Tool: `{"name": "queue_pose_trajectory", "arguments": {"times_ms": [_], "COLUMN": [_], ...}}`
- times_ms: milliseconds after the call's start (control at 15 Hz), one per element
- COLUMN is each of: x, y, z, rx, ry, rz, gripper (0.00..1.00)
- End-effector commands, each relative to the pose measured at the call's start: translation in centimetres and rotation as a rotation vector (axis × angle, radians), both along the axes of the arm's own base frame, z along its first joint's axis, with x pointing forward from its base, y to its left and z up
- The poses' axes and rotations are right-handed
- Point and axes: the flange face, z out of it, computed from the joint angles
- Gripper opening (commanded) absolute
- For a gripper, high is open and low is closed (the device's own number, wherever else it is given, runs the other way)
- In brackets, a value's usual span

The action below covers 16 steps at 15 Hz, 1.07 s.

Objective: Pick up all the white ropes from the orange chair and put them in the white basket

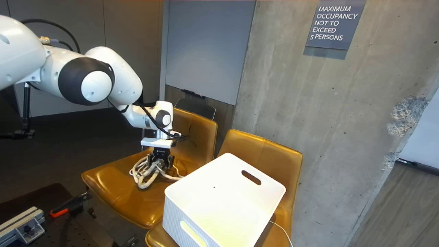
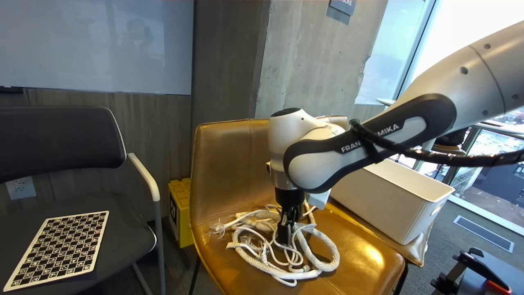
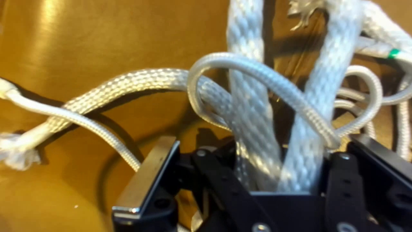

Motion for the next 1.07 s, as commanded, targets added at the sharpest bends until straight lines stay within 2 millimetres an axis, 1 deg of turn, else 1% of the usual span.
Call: {"name": "queue_pose_trajectory", "arguments": {"times_ms": [0,133,333,600,800,1000], "x": [-1.3,-1.2,-1.7,-3.0,-4.4,-5.5], "y": [-0.4,-0.5,-0.9,-1.8,-4.0,-7.8], "z": [8.0,12.5,19.7,29.7,37.0,44.3], "rx": [-0.043,-0.042,-0.031,-0.006,-0.008,-0.047], "ry": [-0.062,-0.119,-0.199,-0.291,-0.298,-0.294], "rz": [-0.036,-0.067,-0.111,-0.167,-0.210,-0.279], "gripper": [0.00,0.00,0.00,0.00,0.00,0.00]}}
